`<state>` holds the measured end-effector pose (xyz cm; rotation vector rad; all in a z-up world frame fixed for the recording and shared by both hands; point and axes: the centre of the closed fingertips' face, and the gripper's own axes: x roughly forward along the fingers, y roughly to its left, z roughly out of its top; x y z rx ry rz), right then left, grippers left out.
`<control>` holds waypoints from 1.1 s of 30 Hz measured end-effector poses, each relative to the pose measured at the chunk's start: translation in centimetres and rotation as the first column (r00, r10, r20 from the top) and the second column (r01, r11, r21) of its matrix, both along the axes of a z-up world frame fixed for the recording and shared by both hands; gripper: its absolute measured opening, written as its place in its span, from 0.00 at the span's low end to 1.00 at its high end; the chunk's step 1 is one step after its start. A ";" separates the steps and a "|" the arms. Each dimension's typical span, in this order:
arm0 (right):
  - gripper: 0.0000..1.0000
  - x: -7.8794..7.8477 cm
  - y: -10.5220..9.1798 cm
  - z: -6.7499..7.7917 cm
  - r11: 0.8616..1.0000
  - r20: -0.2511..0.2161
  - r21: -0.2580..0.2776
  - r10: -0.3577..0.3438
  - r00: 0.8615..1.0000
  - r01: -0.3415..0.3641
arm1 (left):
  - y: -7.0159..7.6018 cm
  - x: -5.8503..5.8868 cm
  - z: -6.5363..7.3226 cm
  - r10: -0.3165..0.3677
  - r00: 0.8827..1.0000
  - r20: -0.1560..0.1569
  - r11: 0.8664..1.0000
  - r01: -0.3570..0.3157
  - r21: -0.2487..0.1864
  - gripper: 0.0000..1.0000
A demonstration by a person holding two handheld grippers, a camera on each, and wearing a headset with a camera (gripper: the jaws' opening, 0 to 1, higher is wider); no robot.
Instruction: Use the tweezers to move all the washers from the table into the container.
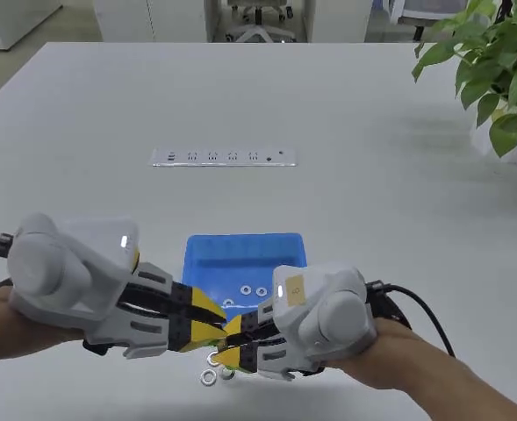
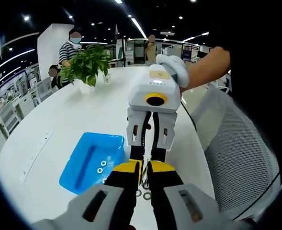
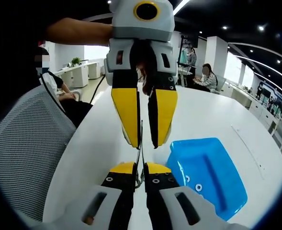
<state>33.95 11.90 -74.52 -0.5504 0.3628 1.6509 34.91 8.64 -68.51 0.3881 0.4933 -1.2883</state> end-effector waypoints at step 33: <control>0.08 3.0 0.8 4.6 0.999 0.037 0.033 0.015 0.999 -0.016 | 2.6 -2.4 1.2 0.227 0.973 -0.040 0.968 -0.230 -0.101 0.65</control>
